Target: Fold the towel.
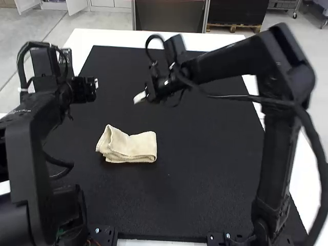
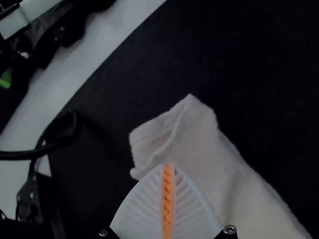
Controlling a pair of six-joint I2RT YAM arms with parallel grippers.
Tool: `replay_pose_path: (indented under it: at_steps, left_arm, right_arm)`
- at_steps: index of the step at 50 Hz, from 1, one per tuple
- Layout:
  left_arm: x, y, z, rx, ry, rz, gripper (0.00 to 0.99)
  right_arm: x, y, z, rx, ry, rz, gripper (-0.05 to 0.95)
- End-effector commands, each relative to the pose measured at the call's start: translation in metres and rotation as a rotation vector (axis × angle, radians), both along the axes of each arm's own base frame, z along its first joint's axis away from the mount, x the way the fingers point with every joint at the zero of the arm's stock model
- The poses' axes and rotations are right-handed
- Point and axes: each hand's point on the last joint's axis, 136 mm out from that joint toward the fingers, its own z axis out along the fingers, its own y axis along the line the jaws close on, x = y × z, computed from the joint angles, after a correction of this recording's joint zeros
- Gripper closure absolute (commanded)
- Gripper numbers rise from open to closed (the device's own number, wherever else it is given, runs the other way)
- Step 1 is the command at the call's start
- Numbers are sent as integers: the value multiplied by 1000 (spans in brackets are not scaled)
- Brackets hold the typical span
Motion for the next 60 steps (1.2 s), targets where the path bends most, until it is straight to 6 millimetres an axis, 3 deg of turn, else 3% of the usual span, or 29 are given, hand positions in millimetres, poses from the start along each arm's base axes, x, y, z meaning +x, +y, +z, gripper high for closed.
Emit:
replay_pose_path:
  at_steps: [1, 12, 18, 23, 28, 40, 47, 60]
  left_arm:
    - [8, -10, 44, -16, -98, -23, 33]
    - [18, -22, 103, -64, -228, -17, 33]
    - [16, -18, 134, -76, -282, -2, 33]
    - [8, -24, 165, -57, -354, -20, 33]
    - [1, -33, 183, -76, -396, -39, 33]
    - [-35, -65, 219, -71, -523, -129, 33]
    - [-65, -80, 232, -76, -618, -172, 34]
    - [-121, -93, 234, -61, -775, -203, 38]
  right_arm:
    - [27, -35, 49, 44, -115, -119, 920]
    - [61, -113, 141, 132, -303, -335, 920]
    - [60, -152, 187, 178, -396, -430, 920]
    - [51, -185, 217, 223, -465, -503, 920]
    - [40, -215, 241, 266, -528, -594, 920]
    - [-12, -266, 280, 352, -684, -698, 921]
    - [-48, -278, 287, 411, -726, -710, 921]
    - [-128, -299, 297, 510, -895, -748, 921]
